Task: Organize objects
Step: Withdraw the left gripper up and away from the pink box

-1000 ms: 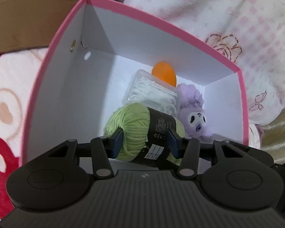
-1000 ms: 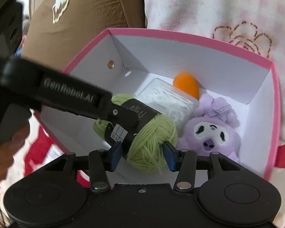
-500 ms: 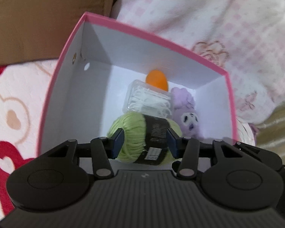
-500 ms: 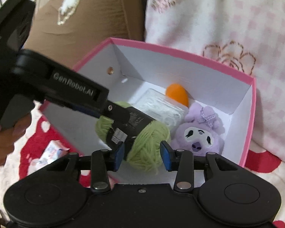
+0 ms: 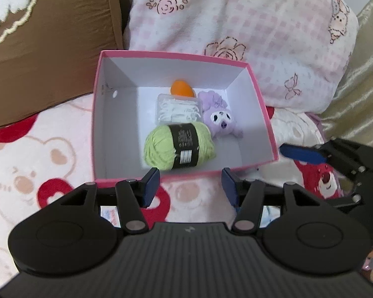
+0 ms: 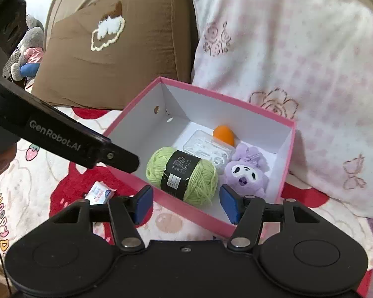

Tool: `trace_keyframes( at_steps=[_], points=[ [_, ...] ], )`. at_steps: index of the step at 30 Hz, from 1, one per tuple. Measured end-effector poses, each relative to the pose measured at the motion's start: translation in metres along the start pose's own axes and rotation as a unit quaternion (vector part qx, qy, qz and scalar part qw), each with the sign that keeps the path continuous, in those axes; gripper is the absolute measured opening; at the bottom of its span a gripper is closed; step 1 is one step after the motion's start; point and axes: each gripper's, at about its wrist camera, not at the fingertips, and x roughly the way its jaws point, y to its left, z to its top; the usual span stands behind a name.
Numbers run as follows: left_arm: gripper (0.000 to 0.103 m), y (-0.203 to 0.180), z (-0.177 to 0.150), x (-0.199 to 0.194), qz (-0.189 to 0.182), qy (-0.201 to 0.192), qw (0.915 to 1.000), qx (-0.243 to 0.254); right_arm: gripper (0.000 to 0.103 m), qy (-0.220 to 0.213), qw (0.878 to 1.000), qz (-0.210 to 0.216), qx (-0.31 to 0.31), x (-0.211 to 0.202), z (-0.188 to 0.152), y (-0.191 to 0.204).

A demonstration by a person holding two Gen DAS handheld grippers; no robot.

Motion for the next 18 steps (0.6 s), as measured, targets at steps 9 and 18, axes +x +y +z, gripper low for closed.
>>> trace_keyframes(
  at_steps=[9,18],
  points=[
    [0.056,-0.001,-0.028,-0.039,0.028,0.032,0.9990,0.011,0.077,-0.016,1.000,-0.010,-0.023,-0.051,-0.008,0.019],
    [0.072,-0.007,-0.061,-0.068,0.059,0.033,0.9970,0.039,0.087,-0.033,0.999,-0.007,-0.003,-0.082,-0.028,0.031]
  ],
)
